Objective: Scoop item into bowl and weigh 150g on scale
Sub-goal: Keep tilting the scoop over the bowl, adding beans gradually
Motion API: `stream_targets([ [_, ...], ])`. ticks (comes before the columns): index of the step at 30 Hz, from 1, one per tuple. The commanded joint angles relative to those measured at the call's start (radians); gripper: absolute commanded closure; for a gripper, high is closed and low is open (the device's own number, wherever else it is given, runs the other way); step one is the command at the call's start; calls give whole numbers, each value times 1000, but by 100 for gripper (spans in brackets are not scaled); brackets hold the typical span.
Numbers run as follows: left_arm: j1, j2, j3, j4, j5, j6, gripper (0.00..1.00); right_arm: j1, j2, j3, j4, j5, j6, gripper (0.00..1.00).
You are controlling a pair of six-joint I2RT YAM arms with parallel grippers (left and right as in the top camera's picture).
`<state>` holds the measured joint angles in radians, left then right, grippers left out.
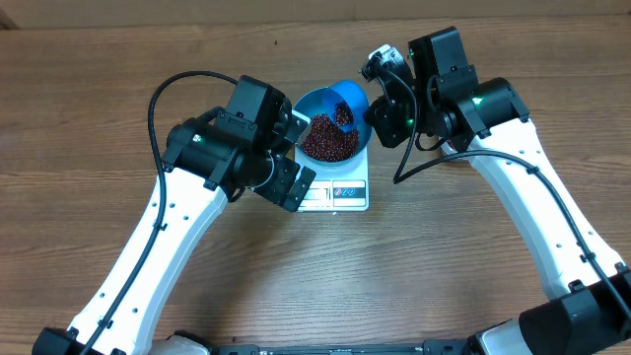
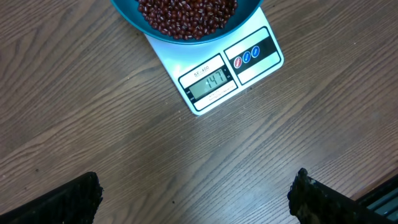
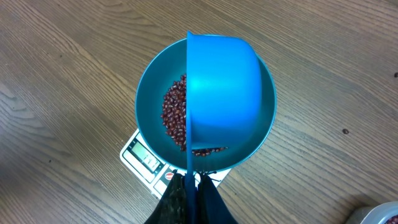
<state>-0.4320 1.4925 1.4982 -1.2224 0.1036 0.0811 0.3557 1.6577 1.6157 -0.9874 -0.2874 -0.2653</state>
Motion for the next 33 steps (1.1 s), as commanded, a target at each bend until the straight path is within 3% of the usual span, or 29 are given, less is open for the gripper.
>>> stream_targets([
  [1,-7,5,4,3,-3,-3,0,3,-21,23,-5,-14,-27,96],
  [4,-7,5,4,3,-3,-3,1,4,-21,23,-26,-21,-77,96],
  [8,-7,5,4,3,-3,-3,0,4,-21,23,16,78,53,96],
  [33,-7,5,3,3,-3,-3,0,4,-21,23,9,77,53,96],
])
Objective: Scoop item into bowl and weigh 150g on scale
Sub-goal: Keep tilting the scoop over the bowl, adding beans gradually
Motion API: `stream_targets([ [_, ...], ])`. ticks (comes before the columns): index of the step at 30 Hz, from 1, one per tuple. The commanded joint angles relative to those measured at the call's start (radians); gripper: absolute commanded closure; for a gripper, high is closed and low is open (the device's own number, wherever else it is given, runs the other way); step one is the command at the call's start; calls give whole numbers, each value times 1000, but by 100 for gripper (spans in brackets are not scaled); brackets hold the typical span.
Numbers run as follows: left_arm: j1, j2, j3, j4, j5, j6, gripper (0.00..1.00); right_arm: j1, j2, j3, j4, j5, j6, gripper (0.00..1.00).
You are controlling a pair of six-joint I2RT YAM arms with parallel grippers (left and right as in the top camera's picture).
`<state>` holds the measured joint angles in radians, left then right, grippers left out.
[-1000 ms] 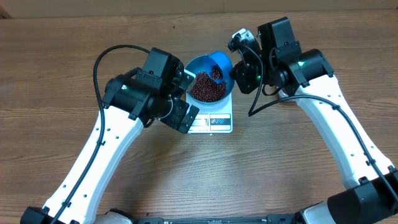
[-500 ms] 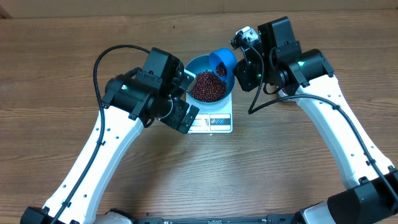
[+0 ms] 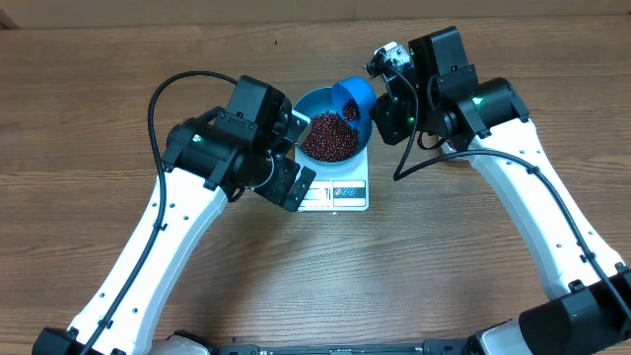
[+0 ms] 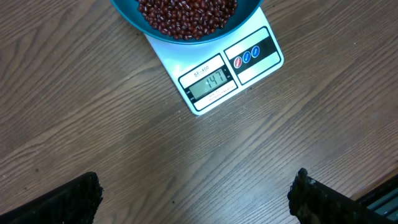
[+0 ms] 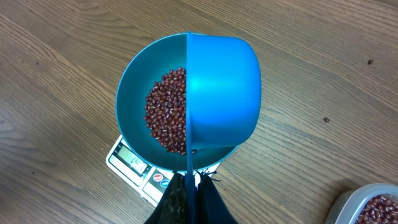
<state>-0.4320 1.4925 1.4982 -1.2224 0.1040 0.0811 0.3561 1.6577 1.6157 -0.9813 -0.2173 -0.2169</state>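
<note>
A blue bowl (image 3: 325,104) holding red beans (image 3: 328,136) rests on the white scale (image 3: 340,192), whose display (image 4: 211,81) is lit; its digits are hard to read. My right gripper (image 5: 193,193) is shut on the handle of a blue scoop (image 5: 221,93), tipped on its side over the bowl's right part; in the overhead view the scoop (image 3: 353,97) sits at the bowl's upper right rim. My left gripper (image 4: 196,199) stands open above bare table just in front of the scale, nothing between its fingers.
A grey container of red beans (image 5: 373,208) shows at the lower right corner of the right wrist view. The left arm (image 3: 232,148) covers the scale's left side in the overhead view. Wooden table all round.
The scoop in my right gripper has shifted to the right and back, from over the bowl's middle to its right rim. More of the beans show. The left gripper has not moved.
</note>
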Motion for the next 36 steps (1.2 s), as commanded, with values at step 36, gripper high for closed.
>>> stream_targets([
  [36,-7,5,4,3,-3,-3,0,4,-21,23,-8,-19,-11,96],
])
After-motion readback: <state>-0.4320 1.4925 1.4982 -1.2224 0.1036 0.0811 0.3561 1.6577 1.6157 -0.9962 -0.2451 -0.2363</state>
